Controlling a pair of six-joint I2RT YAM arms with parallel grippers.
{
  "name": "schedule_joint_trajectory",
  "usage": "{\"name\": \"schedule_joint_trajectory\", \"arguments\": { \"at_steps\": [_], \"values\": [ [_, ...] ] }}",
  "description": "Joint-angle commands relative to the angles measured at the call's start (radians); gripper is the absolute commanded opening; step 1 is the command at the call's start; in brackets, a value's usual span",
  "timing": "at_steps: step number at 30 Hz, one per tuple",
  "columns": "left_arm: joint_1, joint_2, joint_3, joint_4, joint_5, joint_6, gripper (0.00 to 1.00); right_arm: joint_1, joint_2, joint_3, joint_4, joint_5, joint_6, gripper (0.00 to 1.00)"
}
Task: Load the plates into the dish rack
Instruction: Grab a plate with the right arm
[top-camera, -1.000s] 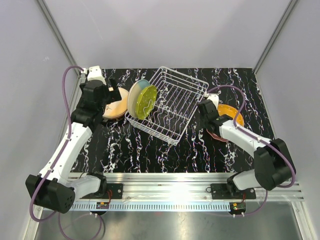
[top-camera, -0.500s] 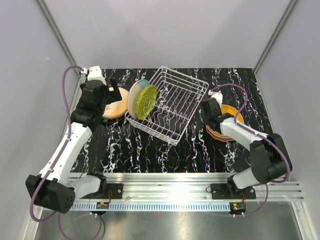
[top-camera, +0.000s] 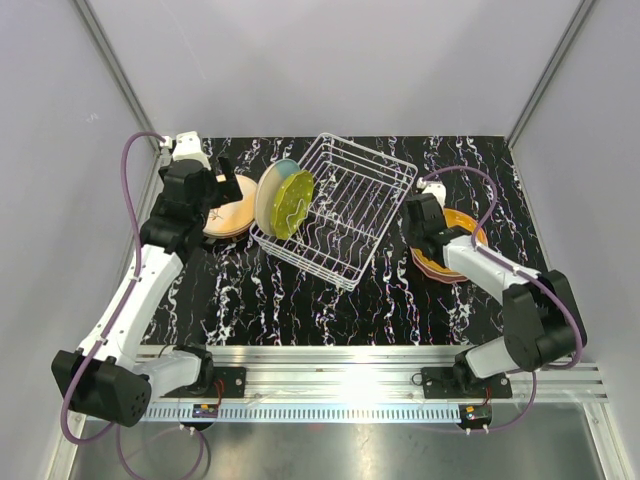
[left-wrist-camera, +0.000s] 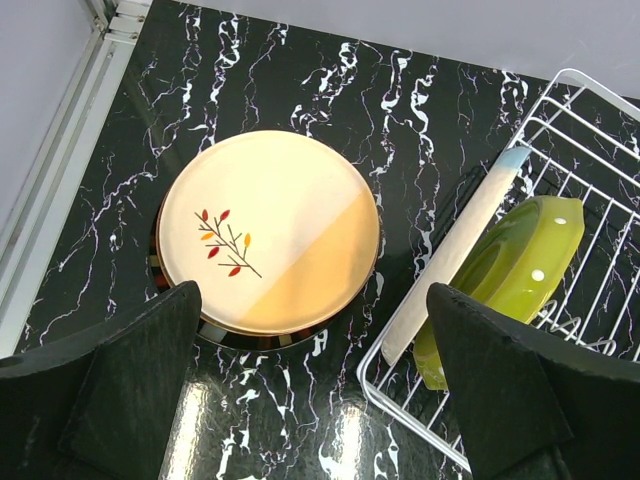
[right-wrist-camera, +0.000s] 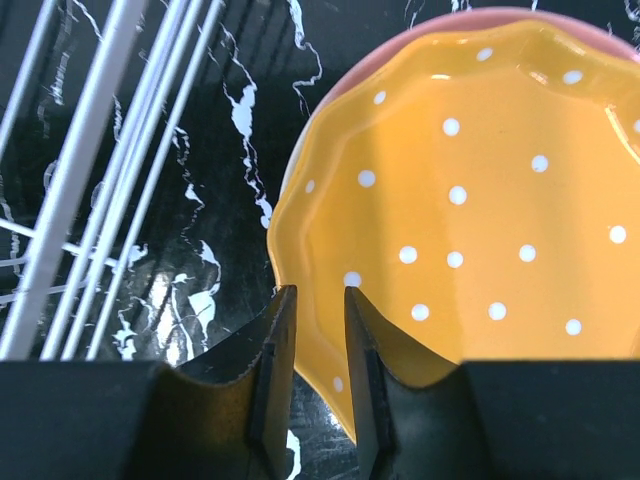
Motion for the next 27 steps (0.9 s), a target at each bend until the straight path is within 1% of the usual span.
{"name": "schedule_joint_trajectory", "arguments": {
  "at_steps": [1,7,11,21,25,27],
  "values": [
    [0.01,-0.021,0.043,0.028,0.027,-0.017,0.99,0.001,-0.067,0.01,0.033,-0.022,-0.008,0.33],
    [0.015,-0.019,0.043,0.031,0.037,-0.02,0.99,-0.001,-0.078,-0.004,0.05,-0.052,-0.008,0.33],
    [0.017,-0.018,0.043,0.03,0.04,-0.02,0.99,0.0,-0.038,0.005,0.041,-0.089,0.001,0.33],
    [0.021,-0.013,0.044,0.03,0.047,-0.022,0.99,-0.001,0.045,0.031,0.011,-0.08,0.03,0.33],
    [0.023,-0.013,0.044,0.028,0.049,-0.022,0.99,0.0,0.06,0.045,-0.002,-0.065,0.033,0.3],
    [0.024,-0.012,0.044,0.03,0.052,-0.022,0.99,-0.001,0.065,0.059,-0.018,-0.037,0.03,0.25]
  ]
}}
